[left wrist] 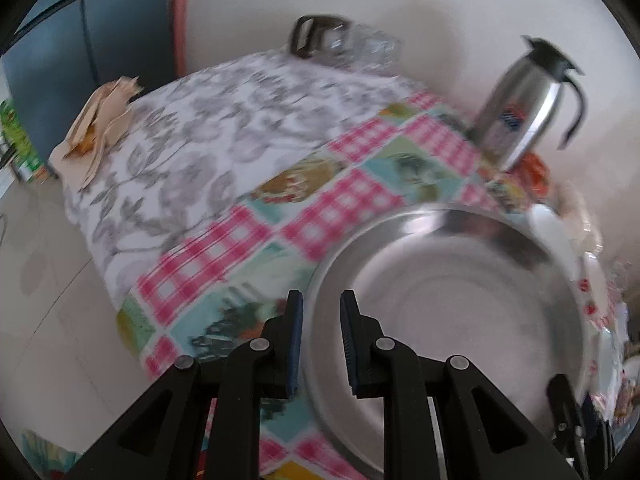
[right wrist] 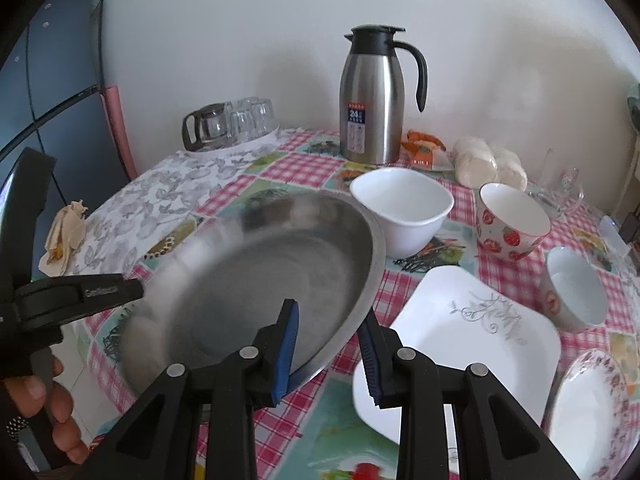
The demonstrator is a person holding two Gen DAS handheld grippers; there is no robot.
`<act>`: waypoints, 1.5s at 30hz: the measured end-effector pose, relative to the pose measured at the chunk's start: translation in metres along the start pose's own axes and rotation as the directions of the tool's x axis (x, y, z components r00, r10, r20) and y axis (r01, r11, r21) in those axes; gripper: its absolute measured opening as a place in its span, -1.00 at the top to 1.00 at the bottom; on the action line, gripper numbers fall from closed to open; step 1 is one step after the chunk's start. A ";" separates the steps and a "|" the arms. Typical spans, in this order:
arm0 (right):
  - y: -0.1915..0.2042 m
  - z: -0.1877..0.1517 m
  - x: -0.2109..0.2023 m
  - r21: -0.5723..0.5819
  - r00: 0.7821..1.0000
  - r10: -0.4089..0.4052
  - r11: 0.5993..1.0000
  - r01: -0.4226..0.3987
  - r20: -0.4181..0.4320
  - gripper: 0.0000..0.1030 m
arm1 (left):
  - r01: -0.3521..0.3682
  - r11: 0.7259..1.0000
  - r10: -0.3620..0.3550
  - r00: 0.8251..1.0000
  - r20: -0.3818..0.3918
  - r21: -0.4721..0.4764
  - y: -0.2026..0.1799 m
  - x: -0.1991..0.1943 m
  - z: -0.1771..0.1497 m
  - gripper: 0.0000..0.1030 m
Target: Organize plates and bowls
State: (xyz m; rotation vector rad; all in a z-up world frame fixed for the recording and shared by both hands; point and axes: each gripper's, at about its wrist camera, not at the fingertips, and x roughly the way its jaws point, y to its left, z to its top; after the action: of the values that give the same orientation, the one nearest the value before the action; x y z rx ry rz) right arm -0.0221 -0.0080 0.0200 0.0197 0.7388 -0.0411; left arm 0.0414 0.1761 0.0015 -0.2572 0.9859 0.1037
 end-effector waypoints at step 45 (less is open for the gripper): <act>-0.032 -0.003 0.077 0.249 0.986 0.106 0.966 -0.070 -0.132 0.17 | -0.093 0.983 0.068 0.985 -0.156 -0.156 0.049 0.056 0.007 0.54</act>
State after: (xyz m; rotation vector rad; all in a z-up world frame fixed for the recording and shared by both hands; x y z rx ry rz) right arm 0.0315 -0.0418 -0.0345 0.2933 0.8734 -0.0456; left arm 0.0681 0.2238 -0.0500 -0.3791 1.1400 0.2424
